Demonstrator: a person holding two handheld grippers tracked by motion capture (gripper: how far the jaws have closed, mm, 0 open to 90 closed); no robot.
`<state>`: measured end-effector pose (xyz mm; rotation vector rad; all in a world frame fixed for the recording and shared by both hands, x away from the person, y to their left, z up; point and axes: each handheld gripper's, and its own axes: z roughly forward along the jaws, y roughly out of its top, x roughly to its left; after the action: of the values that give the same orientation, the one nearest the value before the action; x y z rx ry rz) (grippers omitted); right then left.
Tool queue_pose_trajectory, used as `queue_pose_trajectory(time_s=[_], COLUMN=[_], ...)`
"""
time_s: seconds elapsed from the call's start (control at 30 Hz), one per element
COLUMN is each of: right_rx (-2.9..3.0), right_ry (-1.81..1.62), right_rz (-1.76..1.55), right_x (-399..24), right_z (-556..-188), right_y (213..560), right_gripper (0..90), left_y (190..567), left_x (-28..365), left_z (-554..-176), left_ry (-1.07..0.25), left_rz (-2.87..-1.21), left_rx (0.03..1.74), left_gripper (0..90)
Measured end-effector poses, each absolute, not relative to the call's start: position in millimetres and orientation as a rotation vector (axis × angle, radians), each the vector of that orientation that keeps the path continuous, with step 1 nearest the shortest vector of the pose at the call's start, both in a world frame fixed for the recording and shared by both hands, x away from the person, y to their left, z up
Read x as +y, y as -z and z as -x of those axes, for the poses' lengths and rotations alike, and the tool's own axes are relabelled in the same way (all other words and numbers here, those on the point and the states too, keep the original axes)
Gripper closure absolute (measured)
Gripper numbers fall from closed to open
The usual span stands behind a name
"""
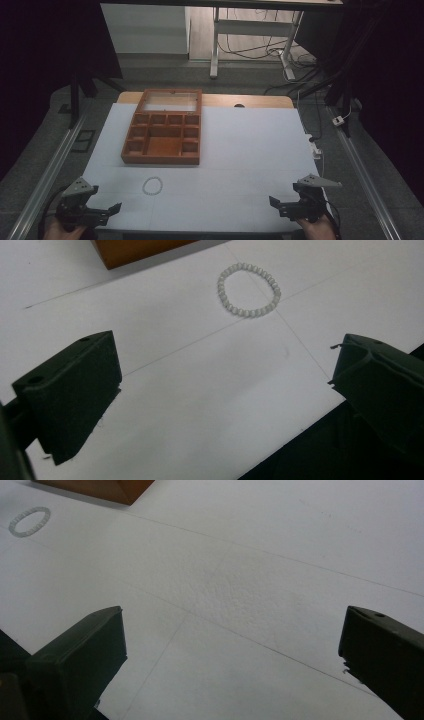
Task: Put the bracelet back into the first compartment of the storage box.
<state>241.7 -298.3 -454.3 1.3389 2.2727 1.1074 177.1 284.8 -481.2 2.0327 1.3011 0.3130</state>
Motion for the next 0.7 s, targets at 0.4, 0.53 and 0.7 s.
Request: queue_pose_trajectory(time_s=[0.4, 0.53, 0.7], right_rx=[2.295, 2.297, 2.296], right_ry=[-1.081, -1.095, -1.101], right_rz=[-1.288, -1.295, -1.304], right_x=[-293.7, -294.6, -294.8], right_z=[-240.8, -241.1, -241.8], right_y=[454.1, 454.1, 454.4], right_gripper=[0.0, 0.0, 0.0], left_y=[481.1, 481.4, 481.9], left_x=[288.7, 288.3, 288.3], left_z=[-177.3, -178.2, -180.1], left_ry=[-0.288, -0.280, -0.276], left_rz=[-2.009, -2.017, -2.020], left_rx=[1.279, 1.278, 1.284], left_gripper=[0.0, 0.0, 0.0])
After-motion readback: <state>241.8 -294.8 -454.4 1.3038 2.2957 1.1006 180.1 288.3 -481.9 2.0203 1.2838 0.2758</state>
